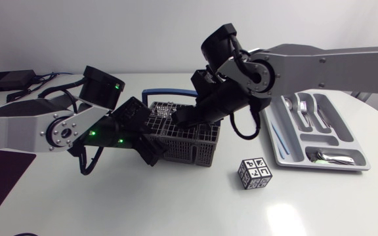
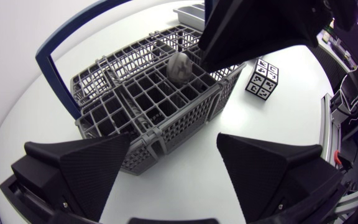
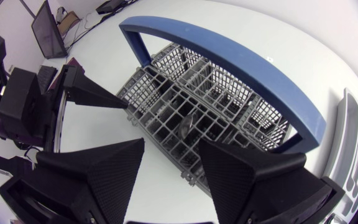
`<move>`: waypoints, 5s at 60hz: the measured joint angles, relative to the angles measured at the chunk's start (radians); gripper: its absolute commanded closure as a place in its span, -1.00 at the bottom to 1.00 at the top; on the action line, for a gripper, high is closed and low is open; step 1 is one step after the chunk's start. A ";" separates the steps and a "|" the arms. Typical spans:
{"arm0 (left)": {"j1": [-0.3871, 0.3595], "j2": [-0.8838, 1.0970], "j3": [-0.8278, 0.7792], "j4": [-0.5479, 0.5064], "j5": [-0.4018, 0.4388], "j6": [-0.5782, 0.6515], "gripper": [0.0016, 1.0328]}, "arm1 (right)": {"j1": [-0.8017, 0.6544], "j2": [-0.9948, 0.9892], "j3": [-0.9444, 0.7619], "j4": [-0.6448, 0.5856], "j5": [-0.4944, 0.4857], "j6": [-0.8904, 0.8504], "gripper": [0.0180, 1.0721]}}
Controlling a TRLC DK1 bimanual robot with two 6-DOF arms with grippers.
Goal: Transfer all utensils from the basket to the drawer tray.
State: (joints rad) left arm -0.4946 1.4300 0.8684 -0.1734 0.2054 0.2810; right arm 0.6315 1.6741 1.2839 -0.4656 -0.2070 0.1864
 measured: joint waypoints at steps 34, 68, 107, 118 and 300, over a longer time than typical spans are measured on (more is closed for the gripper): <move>0.008 -0.018 -0.028 0.018 0.022 0.000 -0.89 | 0.034 0.095 0.014 0.138 0.093 0.102 0.52; 0.007 -0.018 -0.039 0.030 0.023 0.000 -0.89 | 0.029 0.095 0.014 0.121 0.126 0.102 0.81; 0.000 -0.018 -0.051 0.034 0.023 0.000 -0.89 | 0.029 0.044 0.013 0.088 0.088 0.098 0.82; -0.004 -0.018 -0.051 0.034 0.023 0.000 -0.89 | 0.029 0.040 0.013 0.073 0.057 0.097 0.82; -0.094 -0.023 -0.007 -0.046 0.023 -0.019 -0.89 | -0.912 -0.403 -0.328 -0.286 0.066 -0.373 0.84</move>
State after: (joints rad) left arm -0.5888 1.4071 0.8612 -0.2192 0.2283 0.2623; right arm -0.2806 1.2709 0.9558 -0.7517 -0.1413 -0.1867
